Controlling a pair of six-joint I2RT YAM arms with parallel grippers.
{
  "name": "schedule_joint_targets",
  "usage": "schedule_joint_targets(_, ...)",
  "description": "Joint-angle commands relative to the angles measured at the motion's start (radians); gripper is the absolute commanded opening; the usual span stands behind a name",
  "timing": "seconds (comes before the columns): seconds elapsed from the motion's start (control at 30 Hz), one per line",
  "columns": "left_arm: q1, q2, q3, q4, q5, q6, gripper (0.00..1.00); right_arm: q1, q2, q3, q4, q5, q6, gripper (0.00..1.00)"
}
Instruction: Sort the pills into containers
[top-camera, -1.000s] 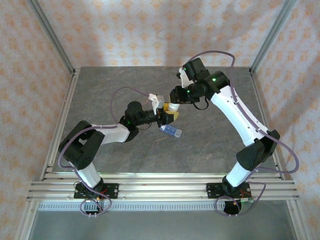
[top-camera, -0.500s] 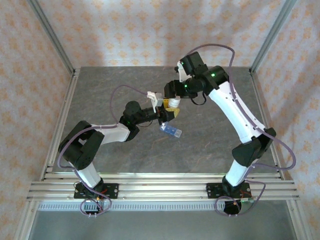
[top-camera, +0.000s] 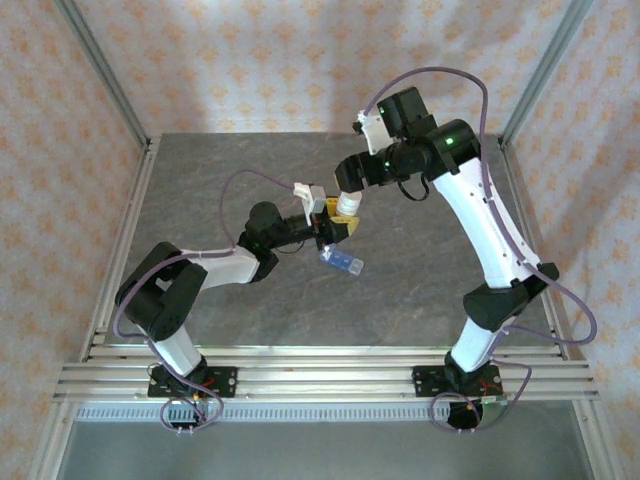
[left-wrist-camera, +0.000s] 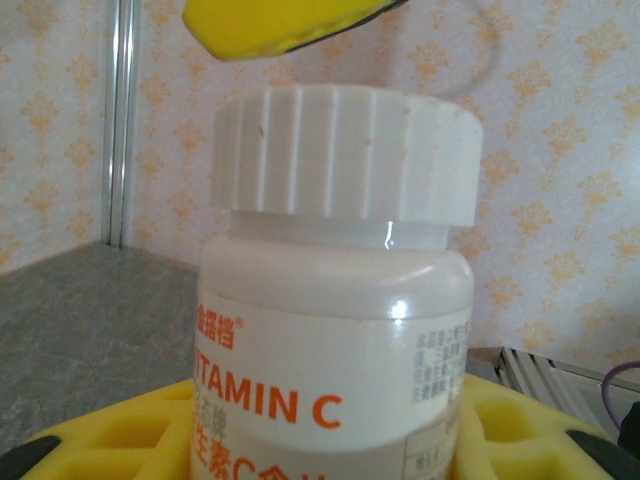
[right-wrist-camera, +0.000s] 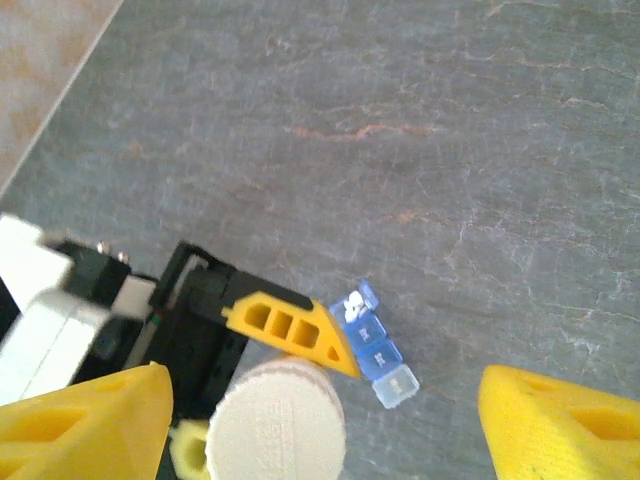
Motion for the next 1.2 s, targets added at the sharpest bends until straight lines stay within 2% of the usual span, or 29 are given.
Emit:
schedule_joint_targets(0.0,-0.008,-0.046,0.015,0.050,0.027,0.007,0.00,-0.003,-0.025,0.012,-0.094,-0.022,-0.151,0.79)
schedule_joint_targets(0.5,-0.010,-0.050,0.015,0.040,0.033,0.005,0.00,-0.004,-0.003,-0.006,-0.111,-0.117,-0.169,0.71)
schedule_joint_targets(0.8,-0.010,-0.050,0.015,0.041,0.034,0.004,0.00,-0.003,0.019,-0.004,-0.114,-0.131,-0.159,0.62)
schedule_joint_targets(0.9,-0.010,-0.050,0.017,0.039,0.035,0.007,0.00,-0.004,0.029,-0.003,-0.119,-0.135,-0.156,0.57)
schedule_joint_targets(1.1,-0.009,-0.056,0.016,0.041,0.036,0.006,0.00,-0.004,0.036,-0.012,-0.115,-0.141,-0.132,0.38)
schedule_joint_targets(1.17,-0.009,-0.055,0.016,0.042,0.031,0.006,0.00,-0.004,0.035,-0.024,-0.104,-0.135,-0.099,0.36)
